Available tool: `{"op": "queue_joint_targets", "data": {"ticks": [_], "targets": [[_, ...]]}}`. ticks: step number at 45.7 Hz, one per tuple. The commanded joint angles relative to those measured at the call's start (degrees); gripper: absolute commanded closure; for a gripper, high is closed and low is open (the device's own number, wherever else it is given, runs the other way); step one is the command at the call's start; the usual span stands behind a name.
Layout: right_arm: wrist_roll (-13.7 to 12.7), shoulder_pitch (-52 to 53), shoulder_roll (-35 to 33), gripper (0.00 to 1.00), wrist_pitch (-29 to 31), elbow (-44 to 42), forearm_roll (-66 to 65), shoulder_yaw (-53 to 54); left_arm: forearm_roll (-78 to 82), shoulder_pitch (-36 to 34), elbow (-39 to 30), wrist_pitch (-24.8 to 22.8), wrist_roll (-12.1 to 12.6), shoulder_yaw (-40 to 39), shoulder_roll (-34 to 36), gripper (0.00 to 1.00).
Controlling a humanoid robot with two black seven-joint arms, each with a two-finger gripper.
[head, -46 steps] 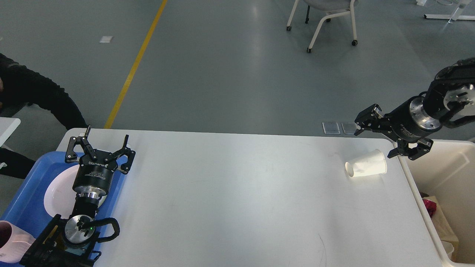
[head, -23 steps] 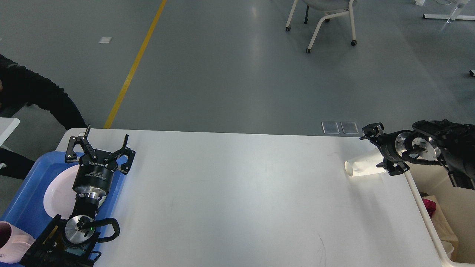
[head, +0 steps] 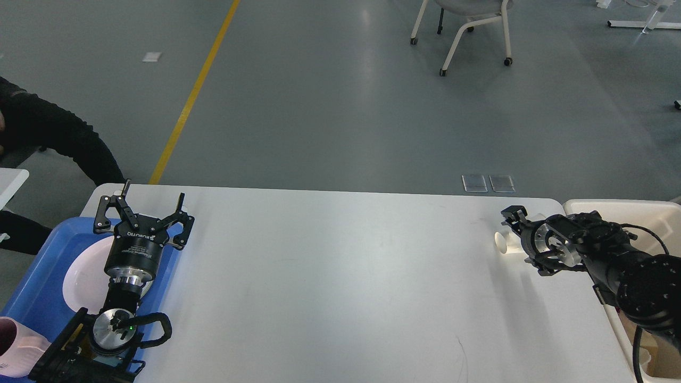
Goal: Tidy desktop
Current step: 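Lower the right gripper onto the paper cup and grasp it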
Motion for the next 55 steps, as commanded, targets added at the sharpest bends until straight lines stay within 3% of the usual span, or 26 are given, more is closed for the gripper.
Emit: {"op": "queue_joint_targets", "data": {"ticks": [1, 11, 32, 41, 55], "targets": [[0.21, -0.52, 0.25, 0.00, -1.02, -0.06, 0.14, 1.90, 0.00, 0.00, 0.00, 0.00, 0.04, -0.02, 0.03, 0.04], [0.21, -1.93, 0.60, 0.00, -1.11, -1.29, 0.14, 9.28, 0.00, 0.00, 0.00, 0.00, -0.04, -0.02, -0.06, 0.04], [0.30, -3.51, 1.57, 0.00, -5.94, -1.38, 0.32, 12.62, 0.00, 0.00, 0.00, 0.00, -0.04, -0.02, 0.03, 0.04], [0.56, -3.60, 1.66, 0.16, -6.29, -1.38, 0.41, 13.50, 0.00, 0.00, 0.00, 0.09, -0.04, -0.02, 0.03, 0.04], [0.56, -3.60, 1.66, 0.20, -7.43, -1.38, 0.49, 14.38, 0.00, 0.00, 0.00, 0.00, -0.04, -0.02, -0.06, 0.04]]}}
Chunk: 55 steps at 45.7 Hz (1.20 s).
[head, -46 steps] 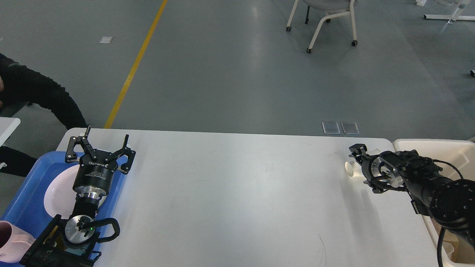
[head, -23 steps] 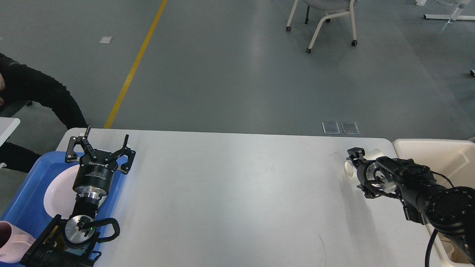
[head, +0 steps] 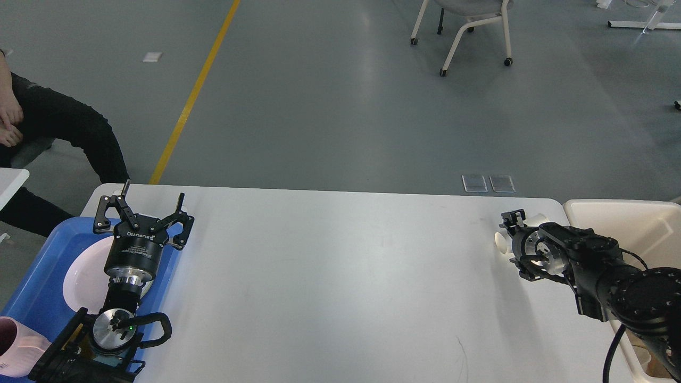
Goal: Tidy desktop
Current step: 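Lower the right gripper onto the paper cup and grasp it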
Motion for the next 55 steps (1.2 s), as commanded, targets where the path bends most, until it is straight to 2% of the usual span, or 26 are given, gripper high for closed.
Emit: {"op": "queue_joint_targets", "data": {"ticks": [1, 7, 10, 37, 42, 44, 52, 55], "targets": [[-0.03, -0.06, 0.00, 0.23, -0.32, 0.01, 0.03, 0.19, 0.00, 0.00, 0.00, -0.03, 0.00, -0.03, 0.01, 0.04], [0.05, -0.06, 0.00, 0.27, -0.32, 0.01, 0.03, 0.45, 0.00, 0.00, 0.00, 0.05, 0.00, -0.03, 0.01, 0.04], [0.05, -0.06, 0.00, 0.33, -0.32, 0.01, 0.03, 0.63, 0.00, 0.00, 0.00, -0.03, 0.00, 0.06, 0.01, 0.04], [0.14, -0.41, 0.00, 0.34, -0.32, 0.01, 0.03, 1.59, 0.00, 0.00, 0.00, 0.05, 0.08, 0.06, 0.01, 0.04], [0.14, -0.41, 0.00, 0.38, -0.32, 0.01, 0.03, 1.68, 0.00, 0.00, 0.00, -0.03, 0.00, -0.03, 0.01, 0.04], [0.14, -0.41, 0.00, 0.44, -0.23, 0.10, 0.03, 1.68, 0.00, 0.00, 0.00, 0.06, 0.09, 0.06, 0.01, 0.04], [0.14, -0.41, 0.00, 0.53, -0.14, 0.10, -0.06, 1.68, 0.00, 0.00, 0.00, 0.06, 0.00, 0.06, 0.01, 0.04], [0.14, -0.59, 0.00, 0.60, 0.12, 0.27, -0.06, 1.68, 0.00, 0.00, 0.00, 0.06, 0.00, -0.03, 0.01, 0.04]]}}
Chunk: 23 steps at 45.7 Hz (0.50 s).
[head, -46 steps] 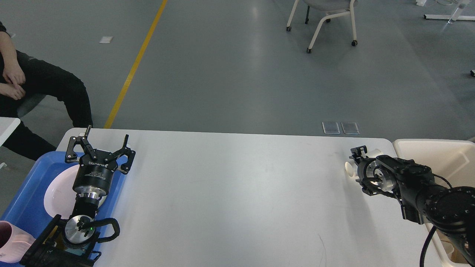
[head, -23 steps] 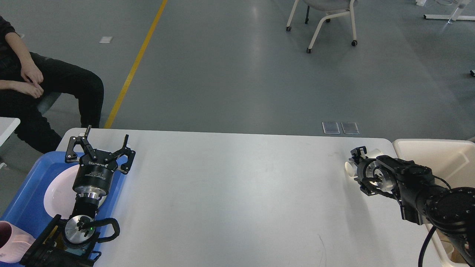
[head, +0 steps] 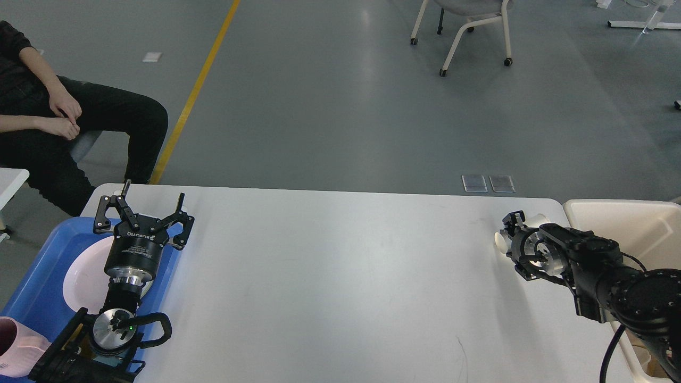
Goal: Tidy desktop
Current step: 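Lower the right gripper onto the paper cup and grasp it, then lift the paper cup with the right gripper and carry it into the bin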
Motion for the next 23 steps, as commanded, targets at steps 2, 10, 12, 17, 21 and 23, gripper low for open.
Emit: {"op": "queue_joint_targets", "data": {"ticks": [2, 10, 12, 17, 21, 23], "targets": [[-0.01, -0.34, 0.00, 0.68, 0.45, 0.27, 0.02, 0.10, 0.00, 0.00, 0.00, -0.04, -0.03, -0.04, 0.00, 0.04], [-0.80, -0.26, -0.53, 1.00, 1.32, 1.41, -0.33, 0.19, 0.00, 0.00, 0.00, -0.04, -0.03, -0.04, 0.00, 0.04], [-0.88, -0.08, -0.62, 1.00, 1.33, 1.68, -0.60, 0.10, 0.00, 0.00, 0.00, 0.05, -0.03, -0.04, -0.09, 0.04], [-1.58, 0.80, -1.67, 1.00, 2.99, 4.13, -0.95, 0.19, 0.00, 0.00, 0.00, 0.05, -0.03, -0.04, 0.00, 0.04], [-1.85, 2.29, -4.30, 1.00, 3.87, 6.77, -0.95, 0.27, 0.00, 0.00, 0.00, -0.04, -0.03, -0.04, 0.00, 0.04], [-1.85, 2.99, -5.10, 1.00, 3.96, 7.82, -0.95, 0.28, 0.00, 0.00, 0.00, -0.04, -0.03, -0.04, 0.00, 0.04]]}}
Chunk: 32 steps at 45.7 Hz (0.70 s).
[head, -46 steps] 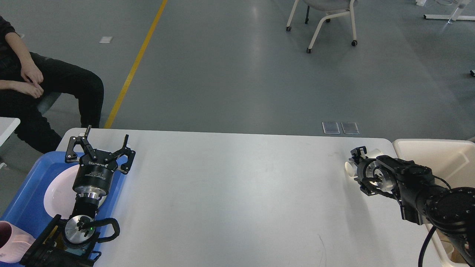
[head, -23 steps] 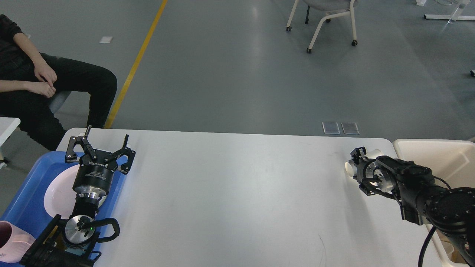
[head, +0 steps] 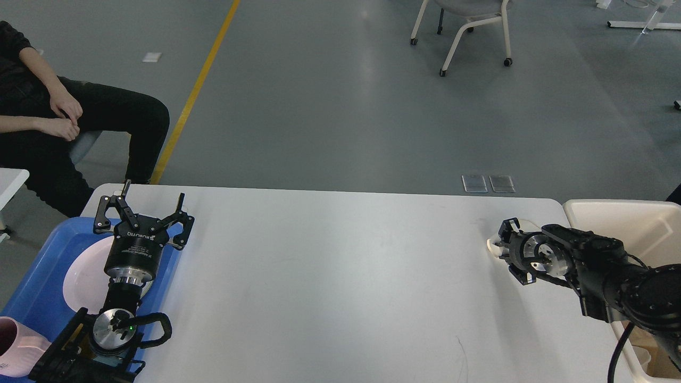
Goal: Tidy desktop
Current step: 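Lift the paper cup with the right gripper and carry it into the bin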
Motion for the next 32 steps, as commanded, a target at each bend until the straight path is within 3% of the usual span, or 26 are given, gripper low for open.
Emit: {"op": "queue_joint_targets", "data": {"ticks": [1, 7, 15, 18, 24, 32], "targets": [[-0.21, 2.10, -2.66, 1.00, 0.73, 3.52, -0.04, 0.11, 0.00, 0.00, 0.00, -0.08, 0.01, -0.03, 0.01, 0.04], [-0.47, 5.70, -6.08, 1.00, 1.25, 8.96, -0.47, -1.21, 0.00, 0.00, 0.00, 0.00, 0.01, -0.03, 0.01, 0.04], [-2.14, 16.33, -13.82, 1.00, 3.18, 23.55, -8.55, -7.44, 0.00, 0.00, 0.00, -0.08, 0.01, 0.05, 0.01, 0.04], [-2.23, 22.04, -15.93, 1.00, 6.86, 29.00, -9.70, -12.44, 0.00, 0.00, 0.00, 0.00, 0.01, 0.05, 0.01, 0.04], [-1.97, 39.16, -16.81, 1.00, 19.86, 38.31, -10.32, -27.81, 0.00, 0.00, 0.00, -0.08, 0.10, -0.03, 0.01, 0.04], [-1.88, 58.25, -15.59, 1.00, 30.07, 49.13, -15.14, -38.64, 0.00, 0.00, 0.00, -0.08, 0.10, -0.03, -0.07, 0.04]]}}
